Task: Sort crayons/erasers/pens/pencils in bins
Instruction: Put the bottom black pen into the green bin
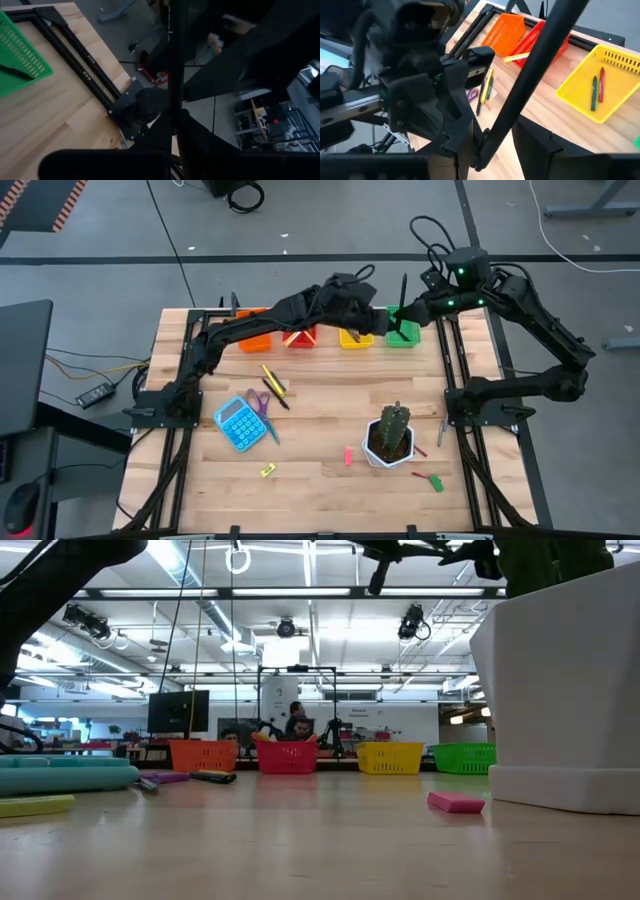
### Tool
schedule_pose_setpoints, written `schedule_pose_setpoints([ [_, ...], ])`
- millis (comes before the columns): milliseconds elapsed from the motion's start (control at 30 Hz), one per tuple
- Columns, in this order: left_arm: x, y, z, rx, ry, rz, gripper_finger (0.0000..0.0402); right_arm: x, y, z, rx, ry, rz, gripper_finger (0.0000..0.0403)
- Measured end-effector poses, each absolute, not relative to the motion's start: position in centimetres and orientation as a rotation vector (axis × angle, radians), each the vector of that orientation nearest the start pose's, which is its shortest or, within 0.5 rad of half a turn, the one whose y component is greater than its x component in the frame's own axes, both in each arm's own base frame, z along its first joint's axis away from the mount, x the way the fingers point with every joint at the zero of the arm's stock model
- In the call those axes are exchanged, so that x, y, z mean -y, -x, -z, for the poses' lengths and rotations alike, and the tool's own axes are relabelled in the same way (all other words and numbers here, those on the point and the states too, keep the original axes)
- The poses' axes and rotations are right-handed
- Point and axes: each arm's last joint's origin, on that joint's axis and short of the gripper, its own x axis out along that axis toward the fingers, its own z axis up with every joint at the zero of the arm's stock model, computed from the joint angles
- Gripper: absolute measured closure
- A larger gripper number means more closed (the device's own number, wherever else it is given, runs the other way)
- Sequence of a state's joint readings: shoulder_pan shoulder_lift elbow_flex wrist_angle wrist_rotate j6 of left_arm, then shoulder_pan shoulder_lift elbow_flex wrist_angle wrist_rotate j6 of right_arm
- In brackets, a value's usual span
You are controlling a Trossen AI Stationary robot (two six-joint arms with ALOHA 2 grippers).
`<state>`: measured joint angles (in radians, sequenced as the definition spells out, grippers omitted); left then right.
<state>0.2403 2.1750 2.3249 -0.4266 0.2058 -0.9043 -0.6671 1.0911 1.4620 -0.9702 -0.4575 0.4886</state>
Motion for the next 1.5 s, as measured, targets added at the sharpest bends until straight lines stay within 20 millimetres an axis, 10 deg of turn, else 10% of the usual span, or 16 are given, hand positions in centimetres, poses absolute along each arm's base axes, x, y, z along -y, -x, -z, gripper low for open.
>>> schedule_pose_setpoints([
  [400, -11.8, -48.2, -39.1, -0.231, 0.962, -0.156, 0.0370, 10.3, -14.9, -43.0, -0.450, -0.751, 0.363, 0.0272],
  [733, -12.4, -48.0, -38.9, -0.230, 0.964, -0.172, 0.0369, 10.3, -14.9, -43.0, -0.455, -0.691, 0.363, 0.0376],
  [1133, -12.4, -48.0, -38.8, -0.244, 0.967, -0.177, 0.0385, 10.3, -14.9, -43.0, -0.462, -0.687, 0.373, 0.0314],
  [1500, -11.9, -48.1, -38.8, -0.248, 0.965, -0.171, 0.0376, 10.4, -14.9, -43.0, -0.459, -0.675, 0.381, 0.0365],
])
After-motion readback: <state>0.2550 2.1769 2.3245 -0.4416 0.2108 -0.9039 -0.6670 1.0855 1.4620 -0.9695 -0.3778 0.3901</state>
